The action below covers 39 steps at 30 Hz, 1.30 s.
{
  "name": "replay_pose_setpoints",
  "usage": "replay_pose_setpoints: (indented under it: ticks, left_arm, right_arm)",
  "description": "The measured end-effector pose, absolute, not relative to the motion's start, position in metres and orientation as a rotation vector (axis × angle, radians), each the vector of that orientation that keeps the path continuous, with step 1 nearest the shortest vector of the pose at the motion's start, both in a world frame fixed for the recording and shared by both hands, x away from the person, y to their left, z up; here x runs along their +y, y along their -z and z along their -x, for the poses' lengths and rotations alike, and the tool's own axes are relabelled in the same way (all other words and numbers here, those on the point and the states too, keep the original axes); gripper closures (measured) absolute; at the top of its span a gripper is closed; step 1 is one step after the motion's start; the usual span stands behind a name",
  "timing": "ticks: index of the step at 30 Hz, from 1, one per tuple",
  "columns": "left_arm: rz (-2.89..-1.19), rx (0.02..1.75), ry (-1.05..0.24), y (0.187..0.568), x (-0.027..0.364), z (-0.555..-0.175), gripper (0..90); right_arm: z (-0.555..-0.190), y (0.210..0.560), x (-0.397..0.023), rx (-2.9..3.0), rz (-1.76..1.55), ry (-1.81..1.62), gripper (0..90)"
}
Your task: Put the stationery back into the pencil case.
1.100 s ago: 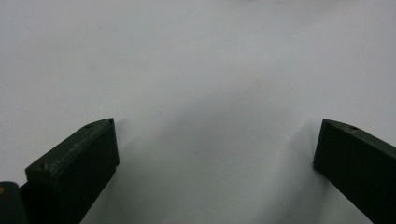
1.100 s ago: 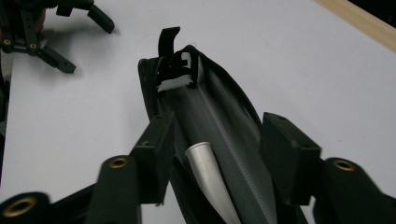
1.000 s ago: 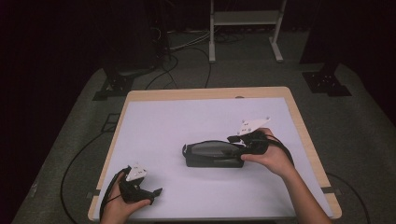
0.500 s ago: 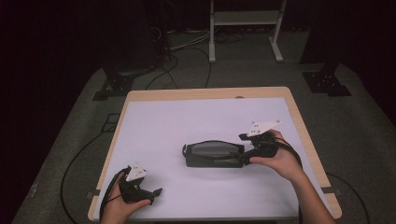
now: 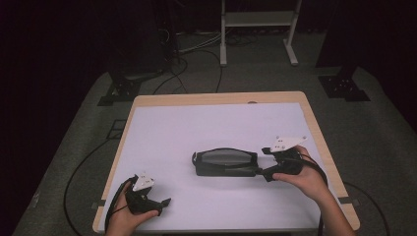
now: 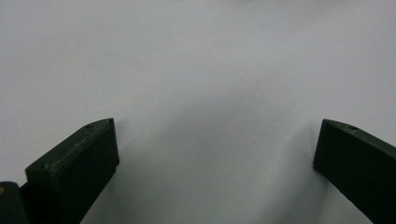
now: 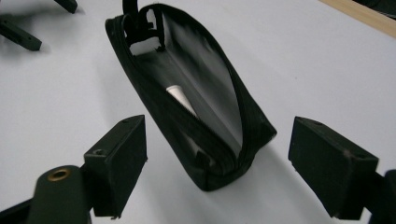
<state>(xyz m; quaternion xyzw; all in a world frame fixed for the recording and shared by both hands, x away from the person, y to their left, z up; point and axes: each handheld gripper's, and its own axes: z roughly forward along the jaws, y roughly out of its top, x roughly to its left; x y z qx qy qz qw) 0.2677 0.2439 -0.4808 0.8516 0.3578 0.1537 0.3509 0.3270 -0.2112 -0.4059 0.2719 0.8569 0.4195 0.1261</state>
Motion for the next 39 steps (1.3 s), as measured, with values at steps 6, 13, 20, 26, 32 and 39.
replay_pose_setpoints:
  ticks: [6,13,20,26,32,39]
  left_arm:
    - [-2.205,0.926,-0.399,0.481,0.244,-0.268,0.0]
    - [-2.205,0.926,-0.399,0.481,0.244,-0.268,0.0]
    - [-2.205,0.926,-0.399,0.481,0.244,-0.268,0.0]
    - [-2.205,0.925,-0.4,0.481,0.244,-0.268,0.0]
    - [-2.205,0.925,-0.4,0.481,0.244,-0.268,0.0]
    - [-2.205,0.925,-0.4,0.481,0.244,-0.268,0.0]
  right_arm:
    - [-0.319,0.414,-0.22,2.491,-0.819,-1.209,18.8]
    - [-0.308,0.424,-0.234,2.482,-0.864,-1.195,18.7]
    - [-0.297,0.434,-0.248,2.47,-0.916,-1.181,18.3]
    - [-0.292,0.443,-0.257,2.473,-0.946,-1.149,18.3]
    - [-0.286,0.453,-0.268,2.465,-0.989,-1.106,18.3]
    - [-0.277,0.463,-0.282,2.452,-1.036,-1.07,18.2]
